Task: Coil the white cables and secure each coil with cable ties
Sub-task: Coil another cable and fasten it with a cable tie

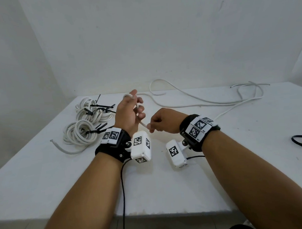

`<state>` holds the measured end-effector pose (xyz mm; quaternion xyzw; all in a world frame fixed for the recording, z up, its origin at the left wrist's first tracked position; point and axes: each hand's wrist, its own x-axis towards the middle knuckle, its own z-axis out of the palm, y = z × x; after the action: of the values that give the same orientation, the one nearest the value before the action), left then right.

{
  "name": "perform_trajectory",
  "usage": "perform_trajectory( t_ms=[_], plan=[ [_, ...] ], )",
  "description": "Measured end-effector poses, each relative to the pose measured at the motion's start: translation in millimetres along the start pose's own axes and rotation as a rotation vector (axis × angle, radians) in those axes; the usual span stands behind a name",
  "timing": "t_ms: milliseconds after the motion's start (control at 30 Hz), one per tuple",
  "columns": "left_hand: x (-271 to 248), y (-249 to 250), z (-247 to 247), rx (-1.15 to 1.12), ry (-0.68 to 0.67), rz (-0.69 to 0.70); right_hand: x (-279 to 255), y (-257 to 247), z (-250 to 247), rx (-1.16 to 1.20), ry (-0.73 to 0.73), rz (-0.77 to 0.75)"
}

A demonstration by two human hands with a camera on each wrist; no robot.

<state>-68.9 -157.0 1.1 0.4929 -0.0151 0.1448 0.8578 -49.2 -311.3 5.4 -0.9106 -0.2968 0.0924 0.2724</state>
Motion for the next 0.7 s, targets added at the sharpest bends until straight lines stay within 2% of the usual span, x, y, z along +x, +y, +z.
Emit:
perform_trajectory(
  t_ms=[100,267,333,400,500,600,700],
  plan=[
    [0,-6,1,0.215,0.021,0.073,-8,-5,-4,-0.034,-0.008,-0.003],
    [4,-8,5,0.216,0.01,0.107,-21,-9,-8,-0.069,-0.047,0.0],
    [2,-11,5,0.299,-0.021,0.115,-25,-10,-8,-0.091,-0.058,0.0],
    [2,-15,2,0.517,-0.07,0.148,-30,-10,-10,-0.113,-0.049,-0.02],
    [0,-17,2,0.985,-0.21,0.17,-34,-8,-14,-0.118,0.038,-0.06],
    [-7,-16,8,1.161,-0.36,0.08,-37,0,-18,-0.055,0.157,-0.103],
    [-13,-15,13,1.082,-0.442,-0.148,-39,9,-22,0.037,0.254,-0.14]
  ],
)
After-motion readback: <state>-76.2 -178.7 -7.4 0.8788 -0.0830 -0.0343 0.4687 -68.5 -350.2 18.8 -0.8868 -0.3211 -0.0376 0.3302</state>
